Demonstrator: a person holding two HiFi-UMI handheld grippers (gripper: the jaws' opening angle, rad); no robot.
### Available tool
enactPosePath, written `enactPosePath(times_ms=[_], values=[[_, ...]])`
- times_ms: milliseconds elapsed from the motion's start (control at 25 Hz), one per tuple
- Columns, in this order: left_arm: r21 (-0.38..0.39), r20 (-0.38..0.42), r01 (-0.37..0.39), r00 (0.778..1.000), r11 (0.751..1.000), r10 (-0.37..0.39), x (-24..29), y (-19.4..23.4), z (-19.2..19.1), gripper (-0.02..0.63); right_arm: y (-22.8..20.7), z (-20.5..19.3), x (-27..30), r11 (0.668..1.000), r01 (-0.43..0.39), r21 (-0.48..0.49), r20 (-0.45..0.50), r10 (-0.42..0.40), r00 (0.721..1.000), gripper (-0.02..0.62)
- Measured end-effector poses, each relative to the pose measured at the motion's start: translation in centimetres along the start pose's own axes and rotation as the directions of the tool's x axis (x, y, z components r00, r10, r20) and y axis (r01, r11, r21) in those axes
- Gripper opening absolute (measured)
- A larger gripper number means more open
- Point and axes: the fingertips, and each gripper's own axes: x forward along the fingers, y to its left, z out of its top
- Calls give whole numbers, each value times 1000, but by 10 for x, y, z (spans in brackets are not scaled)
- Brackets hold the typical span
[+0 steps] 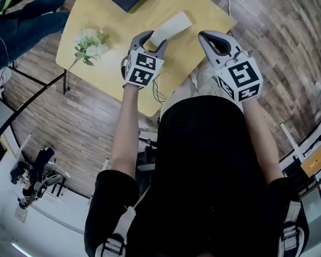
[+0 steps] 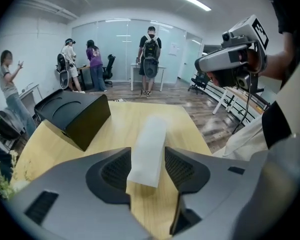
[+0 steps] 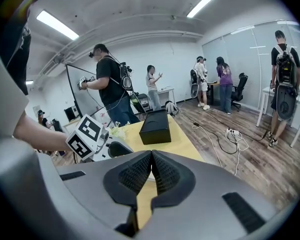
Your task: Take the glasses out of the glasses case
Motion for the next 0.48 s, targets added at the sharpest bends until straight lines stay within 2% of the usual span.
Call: enactPosePath(times_ms=[160,320,480], values=[[71,-70,9,998,997,-4,14,-5,-12,250,2,-8,2,1000,-4,7,-17,4,1000,17],[177,-129,-19,991,984,42,26,-1,-20,274,-1,-15,4,1000,-1,15,-27,1,1000,18],[201,-154,-30,986,979,62,32,4,-26,276,-1,-18,6,1000,0,22,-34,0,999,18]])
